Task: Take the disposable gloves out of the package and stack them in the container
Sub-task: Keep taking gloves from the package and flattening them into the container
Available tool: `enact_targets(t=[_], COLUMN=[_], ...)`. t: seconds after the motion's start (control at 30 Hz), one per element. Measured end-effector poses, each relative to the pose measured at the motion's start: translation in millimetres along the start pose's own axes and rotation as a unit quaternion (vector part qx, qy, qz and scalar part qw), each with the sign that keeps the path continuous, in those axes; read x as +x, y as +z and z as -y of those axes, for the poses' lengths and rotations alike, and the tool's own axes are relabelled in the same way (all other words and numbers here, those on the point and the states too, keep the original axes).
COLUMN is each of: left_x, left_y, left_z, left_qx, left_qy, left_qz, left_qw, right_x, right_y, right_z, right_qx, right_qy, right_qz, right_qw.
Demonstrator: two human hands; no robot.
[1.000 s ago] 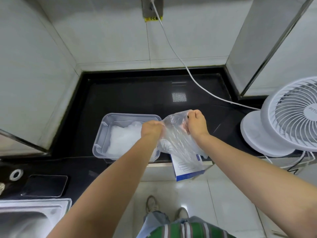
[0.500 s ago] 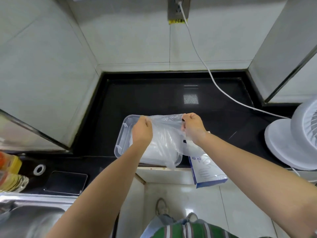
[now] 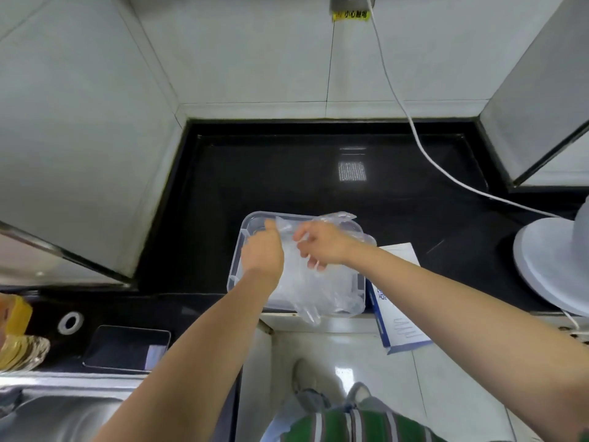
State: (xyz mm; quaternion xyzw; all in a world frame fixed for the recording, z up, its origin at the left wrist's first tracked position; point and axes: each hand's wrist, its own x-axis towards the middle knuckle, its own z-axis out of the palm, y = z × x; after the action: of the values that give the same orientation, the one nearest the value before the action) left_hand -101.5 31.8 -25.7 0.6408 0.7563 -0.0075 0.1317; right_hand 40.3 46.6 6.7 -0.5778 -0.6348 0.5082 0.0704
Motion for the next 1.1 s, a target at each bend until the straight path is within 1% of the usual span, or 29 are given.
enact_targets(t=[0.03, 0.07, 0.13, 0.17, 0.2, 0.27, 0.33, 0.37, 0.4, 0.43, 0.47, 0.5, 0.53, 0.57, 0.6, 0.63, 0.73, 0.83, 0.93, 0.97, 1.0, 1.07, 1.1], left_x=[1.9, 2.7, 3.2, 3.9, 3.6, 1.8, 0.5, -0.2, -0.7, -0.5, 0.9, 3.2, 5.2, 6.7, 7.7, 8.0, 9.4, 10.4, 7.1, 5.1, 4.4, -0.2, -0.3], left_y=[2.7, 5.5, 11.3, 14.4, 16.6, 18.6, 20.4, 21.4, 21.0, 23.3, 27.0, 33.1, 39.9, 46.2, 52.7, 57.7, 60.1, 57.4, 59.0, 58.5, 57.0, 49.1, 44.6], left_z=[3.0, 4.8, 7.6, 7.9, 9.1, 7.2, 1.3, -3.7, -9.3, -14.0, -18.1, -19.5, -17.9, -12.0, -4.3, 4.1, 18.6, 15.3, 12.8, 12.0, 11.8, 3.8, 0.4], left_qx=[0.008, 0.029, 0.082, 0.097, 0.107, 0.147, 0.176, 0.155, 0.112, 0.069, 0.041, 0.026, 0.019, 0.018, 0.017, 0.017, 0.025, 0.028, 0.027, 0.027, 0.026, 0.025, 0.024], left_qy=[0.007, 0.018, 0.050, 0.063, 0.069, 0.090, 0.161, 0.201, 0.228, 0.229, 0.204, 0.160, 0.110, 0.070, 0.046, 0.034, 0.025, 0.016, 0.019, 0.021, 0.021, 0.022, 0.020], left_qz=[0.004, 0.013, 0.025, 0.023, 0.016, -0.031, -0.086, -0.099, -0.091, -0.047, 0.020, 0.106, 0.188, 0.243, 0.273, 0.286, 0.296, 0.294, 0.285, 0.273, 0.254, 0.208, 0.184], left_qw=[1.000, 0.999, 0.995, 0.993, 0.992, 0.985, 0.967, 0.962, 0.963, 0.970, 0.978, 0.981, 0.976, 0.967, 0.961, 0.957, 0.955, 0.955, 0.958, 0.961, 0.967, 0.978, 0.983], right_x=[4.0, 7.2, 11.5, 12.4, 15.0, 18.2, 22.3, 24.4, 24.9, 26.4, 26.5, 26.4, 26.1, 25.5, 24.4, 23.4, 24.5, 25.3, 22.3, 19.5, 19.6, 15.2, 14.9], right_y=[4.9, 8.6, 14.0, 15.5, 17.9, 21.1, 24.9, 27.3, 28.4, 30.6, 31.5, 32.4, 32.4, 31.3, 29.6, 28.2, 28.3, 33.0, 31.7, 28.0, 24.3, 13.8, 9.3], right_z=[-6.8, -13.6, -25.3, -29.6, -32.6, -37.9, -38.6, -38.8, -37.6, -37.8, -37.8, -38.9, -40.6, -42.1, -43.7, -45.0, -49.7, -54.7, -51.4, -47.3, -42.3, -33.1, -26.3], right_qx=[-0.035, -0.052, -0.046, -0.054, -0.084, -0.147, -0.159, -0.162, -0.169, -0.173, -0.176, -0.180, -0.184, -0.182, -0.175, -0.168, -0.167, -0.175, -0.112, -0.123, -0.159, -0.200, -0.181], right_qy=[0.068, 0.113, 0.150, 0.152, 0.144, 0.127, 0.128, 0.127, 0.124, 0.123, 0.118, 0.112, 0.109, 0.109, 0.119, 0.131, 0.155, 0.151, 0.151, 0.127, 0.090, 0.009, -0.022], right_qz=[0.051, 0.074, 0.081, 0.082, 0.089, 0.099, 0.111, 0.116, 0.120, 0.124, 0.125, 0.125, 0.127, 0.129, 0.132, 0.135, 0.141, 0.137, 0.120, 0.108, 0.084, -0.005, -0.046], right_qw=[0.996, 0.990, 0.984, 0.984, 0.982, 0.976, 0.973, 0.972, 0.970, 0.969, 0.969, 0.969, 0.968, 0.969, 0.968, 0.968, 0.963, 0.963, 0.975, 0.978, 0.980, 0.980, 0.982])
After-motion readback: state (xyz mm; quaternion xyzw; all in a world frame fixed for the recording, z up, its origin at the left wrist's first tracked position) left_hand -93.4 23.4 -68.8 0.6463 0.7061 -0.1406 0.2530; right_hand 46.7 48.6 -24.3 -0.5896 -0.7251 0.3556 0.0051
